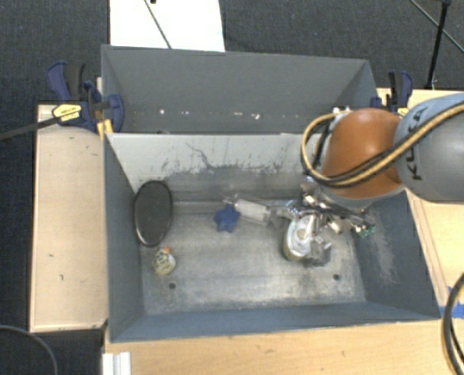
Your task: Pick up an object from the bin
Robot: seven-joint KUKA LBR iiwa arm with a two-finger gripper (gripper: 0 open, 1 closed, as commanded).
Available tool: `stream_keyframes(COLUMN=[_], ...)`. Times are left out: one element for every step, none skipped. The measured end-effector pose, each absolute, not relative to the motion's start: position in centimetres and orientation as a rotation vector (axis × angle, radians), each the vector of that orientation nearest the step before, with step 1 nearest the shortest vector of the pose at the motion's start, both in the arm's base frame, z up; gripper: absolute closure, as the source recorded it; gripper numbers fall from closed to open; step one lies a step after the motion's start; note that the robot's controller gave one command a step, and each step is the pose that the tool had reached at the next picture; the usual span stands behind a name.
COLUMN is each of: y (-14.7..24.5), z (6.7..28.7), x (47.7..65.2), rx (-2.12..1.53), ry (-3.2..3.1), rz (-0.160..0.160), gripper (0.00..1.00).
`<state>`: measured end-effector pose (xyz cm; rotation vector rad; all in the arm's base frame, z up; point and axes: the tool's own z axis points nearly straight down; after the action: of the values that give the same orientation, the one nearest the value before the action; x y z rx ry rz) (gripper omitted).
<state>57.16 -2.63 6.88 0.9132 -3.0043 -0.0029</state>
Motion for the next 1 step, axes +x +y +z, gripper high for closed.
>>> stream_keyframes(y=[-1.35], z=[10.15], x=[58.03], rx=[1.299], ry=[-2.867], rz=[0.002], gripper=[0.00])
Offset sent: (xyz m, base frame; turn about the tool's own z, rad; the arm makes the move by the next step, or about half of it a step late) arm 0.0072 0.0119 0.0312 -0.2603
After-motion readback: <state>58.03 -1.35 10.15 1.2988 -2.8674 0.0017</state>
